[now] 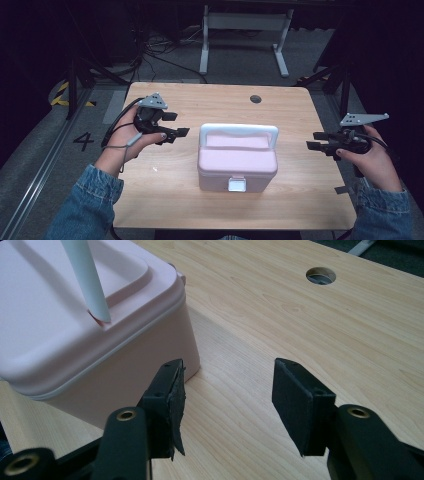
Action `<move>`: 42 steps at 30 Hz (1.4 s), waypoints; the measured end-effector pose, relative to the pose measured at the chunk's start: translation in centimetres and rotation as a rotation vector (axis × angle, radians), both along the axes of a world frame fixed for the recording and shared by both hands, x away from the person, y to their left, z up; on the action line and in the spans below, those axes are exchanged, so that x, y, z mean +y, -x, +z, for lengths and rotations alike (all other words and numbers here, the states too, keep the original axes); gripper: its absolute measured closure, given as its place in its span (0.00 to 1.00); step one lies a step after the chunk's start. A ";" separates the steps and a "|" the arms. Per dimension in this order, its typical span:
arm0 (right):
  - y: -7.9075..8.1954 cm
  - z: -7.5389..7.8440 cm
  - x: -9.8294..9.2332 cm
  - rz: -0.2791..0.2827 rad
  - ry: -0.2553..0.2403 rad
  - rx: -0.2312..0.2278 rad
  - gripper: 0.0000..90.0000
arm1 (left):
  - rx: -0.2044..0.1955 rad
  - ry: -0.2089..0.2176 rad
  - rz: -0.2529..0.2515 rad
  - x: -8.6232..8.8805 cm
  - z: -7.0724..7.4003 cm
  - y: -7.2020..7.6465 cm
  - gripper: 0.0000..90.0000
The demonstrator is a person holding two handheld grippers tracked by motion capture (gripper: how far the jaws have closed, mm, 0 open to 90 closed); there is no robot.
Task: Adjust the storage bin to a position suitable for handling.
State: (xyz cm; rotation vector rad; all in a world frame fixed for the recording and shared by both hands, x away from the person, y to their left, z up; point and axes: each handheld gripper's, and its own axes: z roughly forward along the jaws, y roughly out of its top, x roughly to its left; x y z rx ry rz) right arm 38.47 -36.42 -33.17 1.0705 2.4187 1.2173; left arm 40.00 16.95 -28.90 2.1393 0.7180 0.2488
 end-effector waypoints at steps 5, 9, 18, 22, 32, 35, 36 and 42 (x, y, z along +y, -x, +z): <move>0.2 -0.2 -0.5 -0.012 0.000 0.004 0.53 | 0.002 0.010 -0.019 -1.3 0.0 -0.5 0.36; 0.5 -0.3 -0.8 -0.027 0.011 0.008 0.52 | -0.006 0.012 -0.048 -2.5 0.1 -0.9 0.36; 1.2 -0.3 -1.2 -0.040 0.014 0.007 0.52 | 0.006 0.012 -0.106 -5.0 -0.2 -1.8 0.35; 1.3 -0.4 -1.2 -0.036 0.018 0.008 0.51 | 0.011 0.018 -0.115 -5.9 -0.6 -2.1 0.34; 1.2 -0.5 -0.9 -0.021 0.025 0.008 0.51 | 0.027 0.009 -0.161 -7.8 -1.7 -2.4 0.34; 1.2 -0.5 -0.9 -0.020 0.025 0.008 0.51 | 0.029 0.005 -0.171 -8.3 -2.1 -2.5 0.35; 1.2 -0.5 -0.9 -0.020 0.026 0.008 0.51 | 0.027 -0.002 -0.179 -8.5 -2.2 -2.5 0.36; 1.2 -0.5 -0.8 -0.015 0.029 0.008 0.51 | 0.031 -0.034 -0.212 -9.3 -3.0 -2.6 0.51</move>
